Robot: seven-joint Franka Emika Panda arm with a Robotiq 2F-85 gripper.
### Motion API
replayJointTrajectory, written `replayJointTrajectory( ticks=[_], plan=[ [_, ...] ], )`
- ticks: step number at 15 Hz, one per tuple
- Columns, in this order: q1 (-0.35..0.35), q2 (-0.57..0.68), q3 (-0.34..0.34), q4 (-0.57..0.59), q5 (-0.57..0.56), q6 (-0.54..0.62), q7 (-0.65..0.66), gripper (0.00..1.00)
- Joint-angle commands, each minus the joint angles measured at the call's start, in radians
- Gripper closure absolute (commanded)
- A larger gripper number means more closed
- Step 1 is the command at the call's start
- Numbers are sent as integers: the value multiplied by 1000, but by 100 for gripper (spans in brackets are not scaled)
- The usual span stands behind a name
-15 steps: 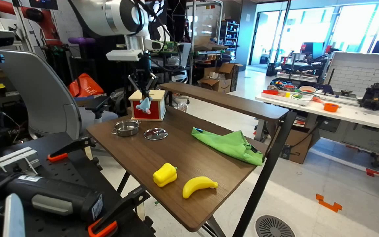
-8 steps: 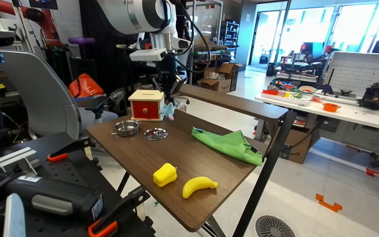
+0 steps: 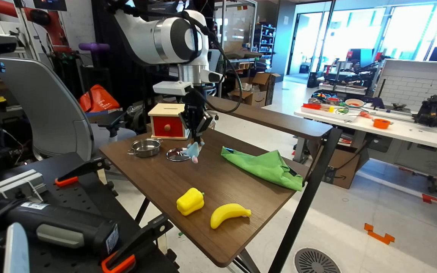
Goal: Remove the toy from the bowl and put it on the table
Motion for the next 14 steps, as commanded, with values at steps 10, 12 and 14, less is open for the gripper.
replayJointTrajectory(
  ticks=[10,12,14],
  plan=[
    [6,112,-30,134,30,-155,36,40],
    [12,77,-27,120,35,-151,40,25],
    [17,-4,-14,63,47,-107,56,11]
  ],
)
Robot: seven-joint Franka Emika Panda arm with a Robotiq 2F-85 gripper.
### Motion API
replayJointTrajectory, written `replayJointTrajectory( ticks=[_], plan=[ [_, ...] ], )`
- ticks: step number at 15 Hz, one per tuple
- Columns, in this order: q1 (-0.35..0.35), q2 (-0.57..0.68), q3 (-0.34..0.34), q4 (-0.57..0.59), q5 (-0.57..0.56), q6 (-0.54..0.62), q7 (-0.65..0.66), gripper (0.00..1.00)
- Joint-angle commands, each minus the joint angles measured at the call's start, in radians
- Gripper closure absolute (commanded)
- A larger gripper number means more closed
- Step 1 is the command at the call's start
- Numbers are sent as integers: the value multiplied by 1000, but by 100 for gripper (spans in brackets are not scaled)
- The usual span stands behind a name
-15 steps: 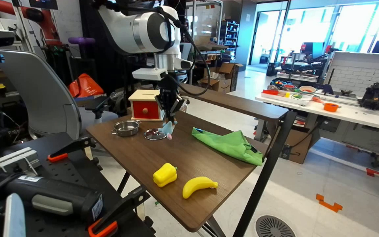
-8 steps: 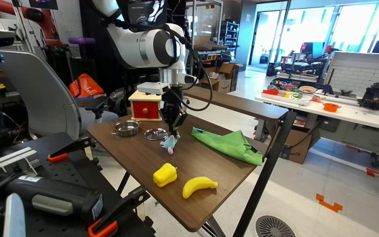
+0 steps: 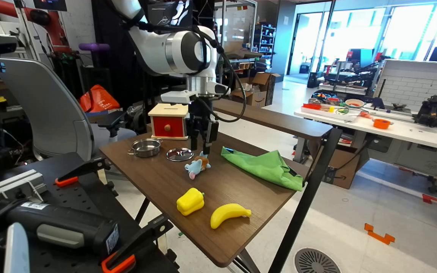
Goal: Remove the toy from the bowl and put it on the table
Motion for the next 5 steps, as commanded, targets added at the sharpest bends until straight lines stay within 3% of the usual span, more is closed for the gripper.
replayJointTrajectory(
  ticks=[1,3,4,5],
  plan=[
    [5,-168,36,-108,46,26,0,4],
    [24,-253,54,-162,33,40,-14,0],
    [14,-130,35,-51,26,20,-1,5],
    [20,-176,46,-78,24,20,0,0]
  ],
)
